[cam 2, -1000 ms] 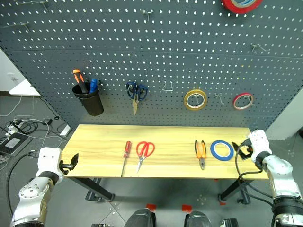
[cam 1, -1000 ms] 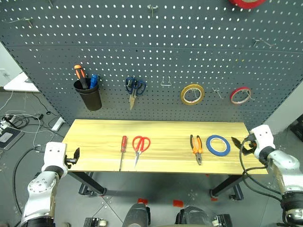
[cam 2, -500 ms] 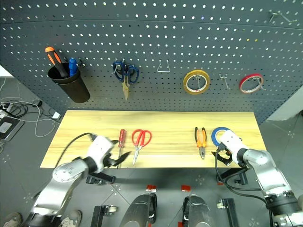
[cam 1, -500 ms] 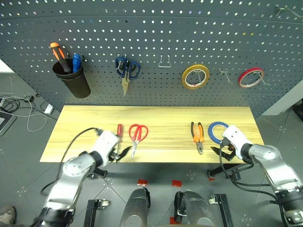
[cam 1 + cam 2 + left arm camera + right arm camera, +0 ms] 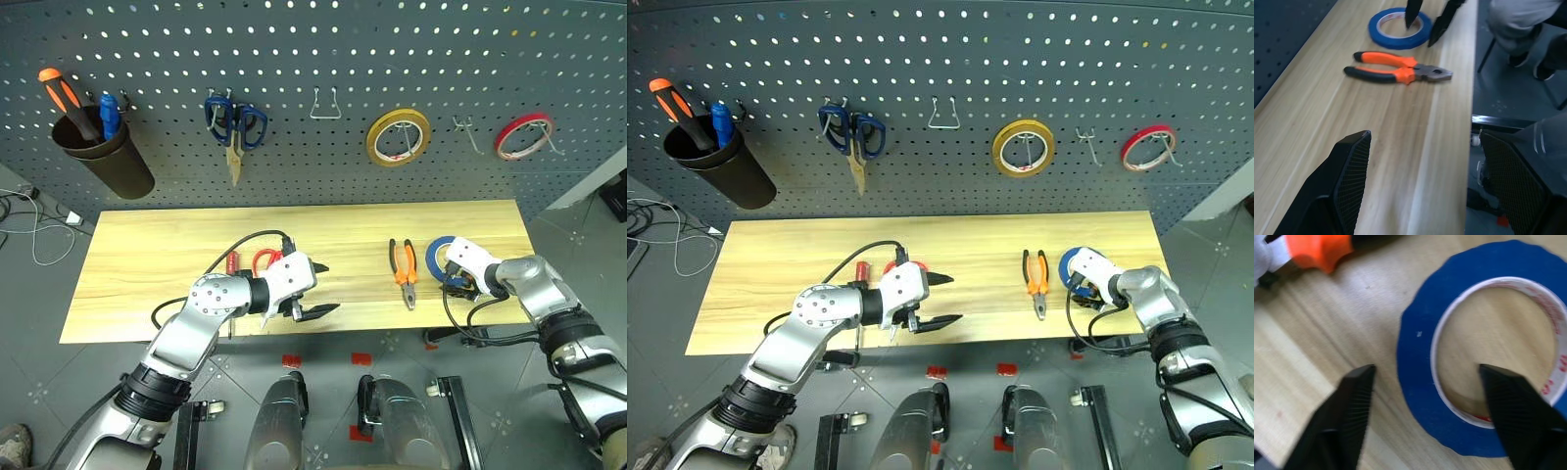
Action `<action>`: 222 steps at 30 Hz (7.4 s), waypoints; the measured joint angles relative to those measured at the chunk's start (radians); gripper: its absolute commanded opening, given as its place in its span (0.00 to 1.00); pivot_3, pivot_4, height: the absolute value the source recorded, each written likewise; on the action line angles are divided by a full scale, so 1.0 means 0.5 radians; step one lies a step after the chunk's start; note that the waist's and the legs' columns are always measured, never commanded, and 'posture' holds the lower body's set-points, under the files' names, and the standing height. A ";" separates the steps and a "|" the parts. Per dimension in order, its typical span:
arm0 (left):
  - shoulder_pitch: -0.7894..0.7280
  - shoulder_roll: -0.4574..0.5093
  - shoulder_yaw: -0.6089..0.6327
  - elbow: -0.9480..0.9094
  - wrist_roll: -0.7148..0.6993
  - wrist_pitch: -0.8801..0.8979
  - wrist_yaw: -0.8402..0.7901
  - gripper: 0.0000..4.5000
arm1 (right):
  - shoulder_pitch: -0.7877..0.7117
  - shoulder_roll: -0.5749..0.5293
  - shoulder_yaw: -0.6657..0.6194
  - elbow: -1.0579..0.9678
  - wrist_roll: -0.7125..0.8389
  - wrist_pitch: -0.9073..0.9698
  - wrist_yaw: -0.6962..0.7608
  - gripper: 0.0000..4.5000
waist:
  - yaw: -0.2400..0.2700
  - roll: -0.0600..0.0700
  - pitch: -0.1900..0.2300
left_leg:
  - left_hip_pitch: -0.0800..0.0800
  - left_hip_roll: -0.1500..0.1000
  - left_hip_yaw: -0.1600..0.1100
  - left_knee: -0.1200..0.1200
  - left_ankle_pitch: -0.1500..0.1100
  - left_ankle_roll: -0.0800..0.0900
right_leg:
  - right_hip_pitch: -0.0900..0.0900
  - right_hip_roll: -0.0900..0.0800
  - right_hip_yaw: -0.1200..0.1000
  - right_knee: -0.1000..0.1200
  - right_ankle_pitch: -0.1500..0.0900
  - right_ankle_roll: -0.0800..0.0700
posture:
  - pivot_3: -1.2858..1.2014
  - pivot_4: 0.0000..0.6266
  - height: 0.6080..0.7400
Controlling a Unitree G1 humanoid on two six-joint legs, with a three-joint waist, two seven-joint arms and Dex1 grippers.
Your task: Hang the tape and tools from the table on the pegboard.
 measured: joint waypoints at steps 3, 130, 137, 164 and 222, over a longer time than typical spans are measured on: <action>0.001 -0.042 -0.005 0.010 -0.004 -0.054 -0.001 0.83 | -0.032 -0.001 0.036 0.076 -0.050 -0.045 0.070 0.33 | 0.003 0.000 0.000 | 0.000 0.000 -0.001 0.003 0.000 0.000 | 0.002 -0.001 -0.001 0.001 0.001 0.003 | 0.50 0.53 1.00; -0.052 0.039 0.956 -0.218 -0.702 0.694 0.823 0.83 | -1.213 1.385 -0.402 0.289 -0.067 -1.151 -2.157 0.67 | 0.039 -0.005 0.000 | -0.031 0.011 0.006 0.029 0.006 -0.008 | -0.035 0.003 0.002 0.032 0.011 0.001 | 0.58 0.58 1.00; 0.010 -0.021 0.894 -0.193 -0.607 0.618 0.842 0.83 | -1.134 1.417 -0.434 0.305 -0.032 -1.124 -2.138 0.75 | 0.039 -0.005 0.002 | -0.030 0.011 0.006 0.030 0.005 -0.008 | -0.034 0.002 0.003 0.033 0.011 0.001 | 0.57 0.57 1.00; 0.225 -0.366 0.481 0.049 -0.227 1.291 1.333 1.00 | 0.653 0.771 0.010 -2.468 0.865 1.148 -0.773 1.00 | 0.035 -0.005 0.003 | -0.029 0.011 -0.001 0.028 0.000 0.001 | -0.033 0.002 0.001 0.033 0.004 0.013 | 0.53 0.55 1.00; 0.763 -0.471 0.773 -0.655 0.379 -0.082 1.662 0.07 | 0.606 0.216 -0.281 -2.640 0.880 1.050 -0.629 1.00 | 0.028 -0.009 0.001 | -0.033 0.010 0.000 0.029 -0.002 0.004 | -0.032 0.001 -0.003 0.026 0.004 0.014 | 0.50 0.44 1.00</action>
